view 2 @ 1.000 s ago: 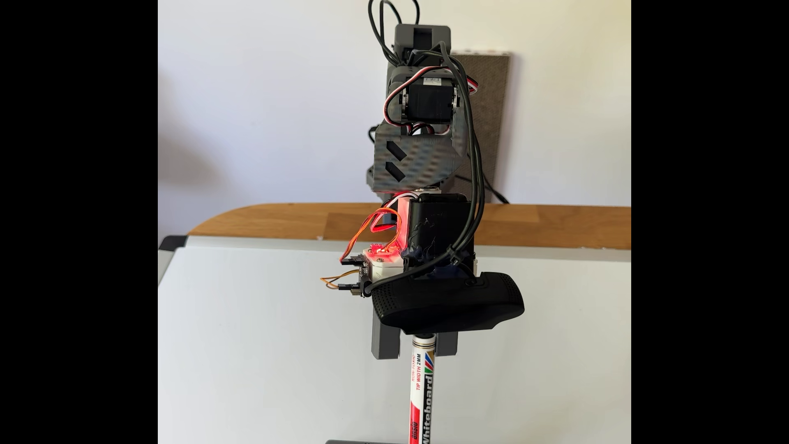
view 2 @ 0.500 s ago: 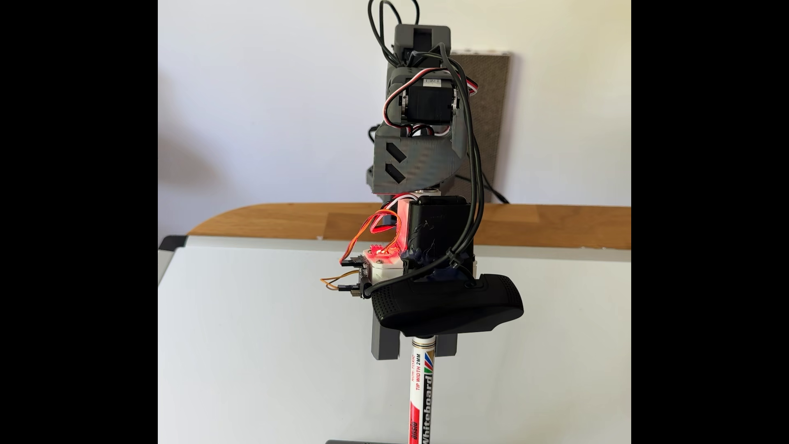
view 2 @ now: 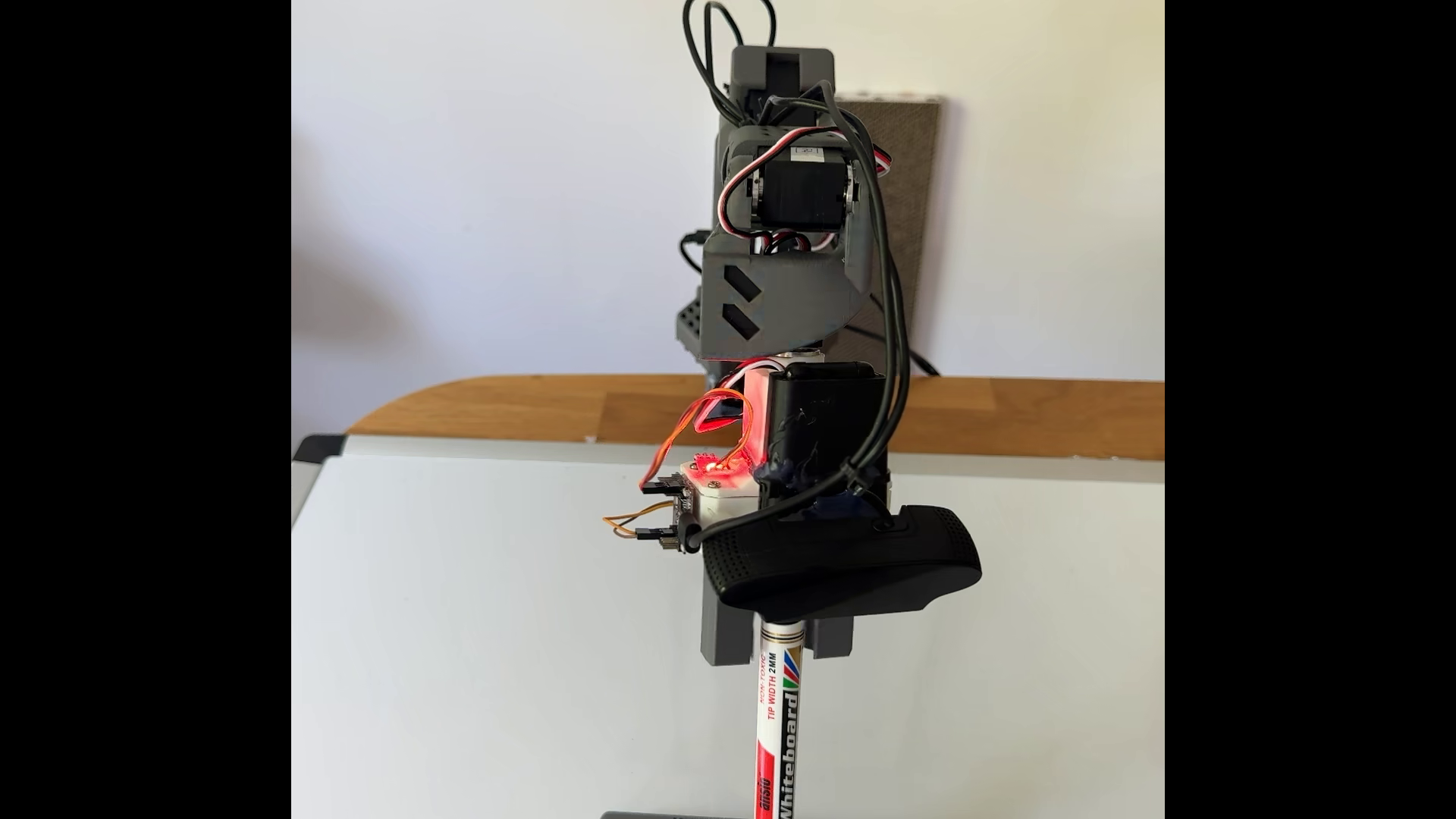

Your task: Draw a face

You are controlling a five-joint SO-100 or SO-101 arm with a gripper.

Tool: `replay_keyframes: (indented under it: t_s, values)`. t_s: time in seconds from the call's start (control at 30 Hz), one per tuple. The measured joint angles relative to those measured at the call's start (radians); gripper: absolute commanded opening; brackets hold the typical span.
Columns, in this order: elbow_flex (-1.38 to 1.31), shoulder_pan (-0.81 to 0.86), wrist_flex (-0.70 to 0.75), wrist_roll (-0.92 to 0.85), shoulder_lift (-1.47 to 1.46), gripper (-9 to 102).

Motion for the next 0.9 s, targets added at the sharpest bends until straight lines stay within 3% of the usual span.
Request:
replay_keyframes:
  t_s: [0.33, 0.9]
  values:
    - [0.000, 0.000, 0.000, 0.000, 0.000, 74]
    - [0.000, 0.000, 0.000, 0.000, 0.000, 34]
